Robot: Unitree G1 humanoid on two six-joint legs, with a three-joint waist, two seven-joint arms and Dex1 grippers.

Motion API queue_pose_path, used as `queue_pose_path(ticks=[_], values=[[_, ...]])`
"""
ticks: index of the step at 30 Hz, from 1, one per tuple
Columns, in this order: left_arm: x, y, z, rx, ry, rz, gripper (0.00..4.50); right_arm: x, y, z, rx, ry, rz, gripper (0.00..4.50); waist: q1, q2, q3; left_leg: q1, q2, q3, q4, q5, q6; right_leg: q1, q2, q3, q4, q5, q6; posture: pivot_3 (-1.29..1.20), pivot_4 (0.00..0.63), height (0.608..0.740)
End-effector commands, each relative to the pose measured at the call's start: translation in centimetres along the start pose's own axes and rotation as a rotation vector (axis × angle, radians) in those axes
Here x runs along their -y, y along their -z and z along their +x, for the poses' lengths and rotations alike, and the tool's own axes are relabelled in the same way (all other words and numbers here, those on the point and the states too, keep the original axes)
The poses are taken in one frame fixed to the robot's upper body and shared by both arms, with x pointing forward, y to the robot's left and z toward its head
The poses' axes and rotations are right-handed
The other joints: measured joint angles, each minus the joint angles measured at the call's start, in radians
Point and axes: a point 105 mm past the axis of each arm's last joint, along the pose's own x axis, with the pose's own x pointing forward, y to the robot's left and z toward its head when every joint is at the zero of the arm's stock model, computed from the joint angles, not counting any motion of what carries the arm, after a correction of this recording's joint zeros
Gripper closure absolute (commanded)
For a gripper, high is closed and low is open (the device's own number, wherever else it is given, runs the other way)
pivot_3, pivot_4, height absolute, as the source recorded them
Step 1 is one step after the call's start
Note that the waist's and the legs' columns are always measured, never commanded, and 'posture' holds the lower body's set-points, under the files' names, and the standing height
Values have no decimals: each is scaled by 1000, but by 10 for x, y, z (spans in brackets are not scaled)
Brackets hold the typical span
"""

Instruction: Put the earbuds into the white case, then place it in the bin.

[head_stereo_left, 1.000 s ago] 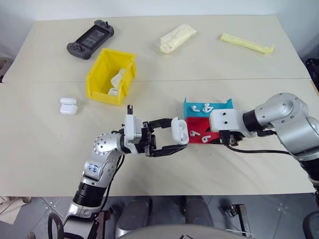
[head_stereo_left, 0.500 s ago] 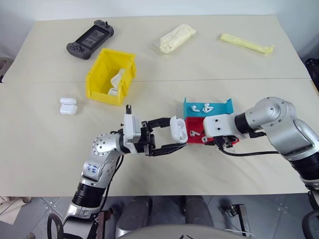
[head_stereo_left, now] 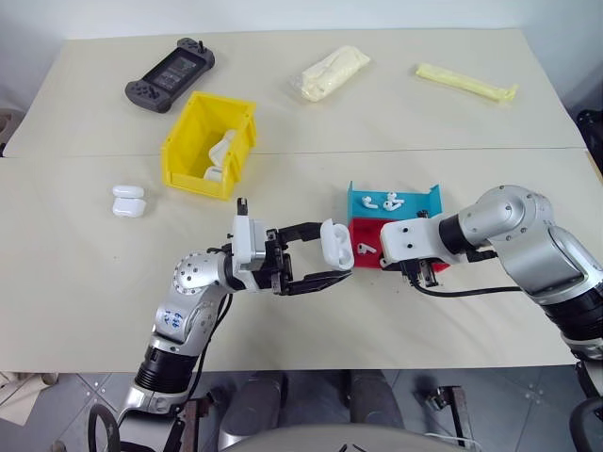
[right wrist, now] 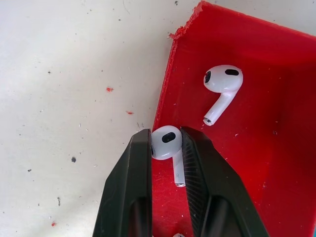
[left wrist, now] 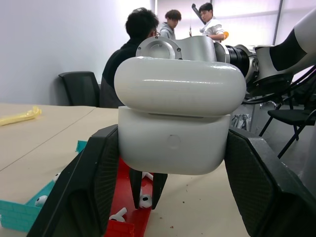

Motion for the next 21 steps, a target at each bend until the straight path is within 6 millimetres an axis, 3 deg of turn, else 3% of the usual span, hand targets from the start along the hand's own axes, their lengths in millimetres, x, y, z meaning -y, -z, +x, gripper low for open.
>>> queue_pose_path(ticks=[1, 8, 14, 21], values=[[3, -13, 0, 32, 10, 42, 1713, -1, -2, -3, 9, 9, 1, 4032, 0, 0, 0, 0, 0, 0, 0, 0, 0, 0, 0, 0, 0, 0, 0, 0, 150, 740], [-3, -13, 1, 47, 33, 51, 1713, 4, -10, -41, 142, 125, 125, 4032, 3, 0, 0, 0, 0, 0, 0, 0, 0, 0, 0, 0, 0, 0, 0, 0, 150, 740], [-5, -9, 5, 70, 77, 28, 1713, -5, -16, -67, 476, 287, 286, 4032, 5, -1, 0, 0, 0, 0, 0, 0, 0, 1, 0, -1, 1, 0, 0, 0, 150, 740], [-16, -5, 6, 72, 94, -17, 1713, -4, -54, -82, 1000, 436, 508, 4032, 0, 0, 0, 1, 1, 0, 1, 1, -1, 0, 1, 1, 6, 0, 0, 0, 150, 740]])
